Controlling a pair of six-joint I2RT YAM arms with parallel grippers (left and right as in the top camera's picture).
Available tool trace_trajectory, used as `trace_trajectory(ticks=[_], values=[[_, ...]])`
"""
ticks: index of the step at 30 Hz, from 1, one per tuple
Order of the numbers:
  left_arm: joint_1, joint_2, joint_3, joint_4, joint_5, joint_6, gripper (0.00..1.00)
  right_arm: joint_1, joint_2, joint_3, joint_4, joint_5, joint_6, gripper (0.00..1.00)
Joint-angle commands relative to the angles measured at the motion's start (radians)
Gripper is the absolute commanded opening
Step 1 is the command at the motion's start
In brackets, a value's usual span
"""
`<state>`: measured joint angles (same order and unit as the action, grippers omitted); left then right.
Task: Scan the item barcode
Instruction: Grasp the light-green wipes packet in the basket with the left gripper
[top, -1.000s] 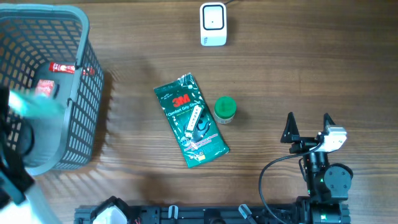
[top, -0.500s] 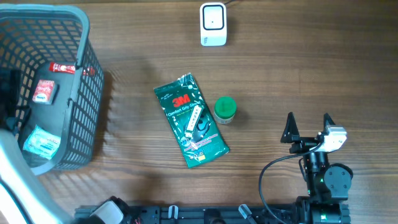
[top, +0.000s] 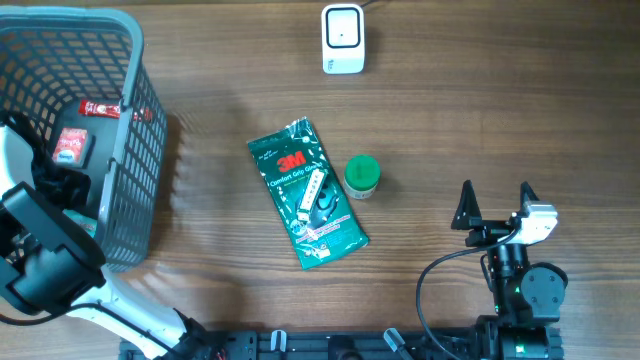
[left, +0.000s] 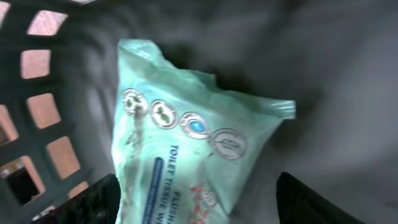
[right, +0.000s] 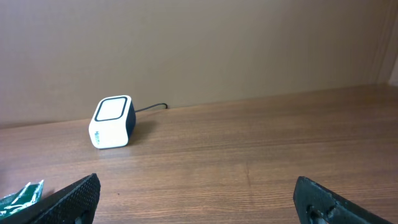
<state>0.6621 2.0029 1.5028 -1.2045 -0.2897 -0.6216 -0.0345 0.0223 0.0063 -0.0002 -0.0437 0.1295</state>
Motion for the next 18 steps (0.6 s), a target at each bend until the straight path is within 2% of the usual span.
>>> trace_trajectory(ticks=[1, 6, 7, 8, 9, 10, 11, 15, 18], values=[[0.001, 0.016, 0.000, -0.016, -0.037, 0.016, 0.73, 0.002, -0.005, -0.001, 0.003, 0.010, 0.002, 1.00], [0.001, 0.025, -0.098, 0.026, -0.039, 0.025, 0.69, 0.002, -0.005, -0.001, 0.003, 0.010, 0.002, 1.00], [0.001, 0.025, -0.123, 0.047, -0.037, 0.040, 0.64, 0.002, -0.005, -0.001, 0.003, 0.010, 0.002, 1.00], [0.001, 0.025, -0.137, 0.054, -0.037, 0.039, 0.56, 0.002, -0.005, -0.001, 0.003, 0.010, 0.002, 1.00], [0.001, 0.025, -0.143, 0.049, -0.037, 0.040, 0.22, 0.002, -0.005, -0.001, 0.003, 0.010, 0.002, 1.00], [0.001, 0.024, -0.142, 0.042, -0.038, 0.043, 0.09, 0.002, -0.005, -0.001, 0.003, 0.010, 0.002, 1.00], [0.001, 0.024, -0.140, 0.037, -0.038, 0.043, 0.04, 0.002, -0.005, -0.001, 0.003, 0.010, 0.002, 1.00], [0.001, 0.024, -0.061, -0.026, -0.045, 0.043, 0.06, 0.002, -0.005, -0.001, 0.003, 0.010, 0.002, 1.00], [0.001, 0.024, 0.098, -0.152, -0.044, 0.042, 0.04, 0.002, -0.005, -0.001, 0.003, 0.010, 0.002, 1.00]])
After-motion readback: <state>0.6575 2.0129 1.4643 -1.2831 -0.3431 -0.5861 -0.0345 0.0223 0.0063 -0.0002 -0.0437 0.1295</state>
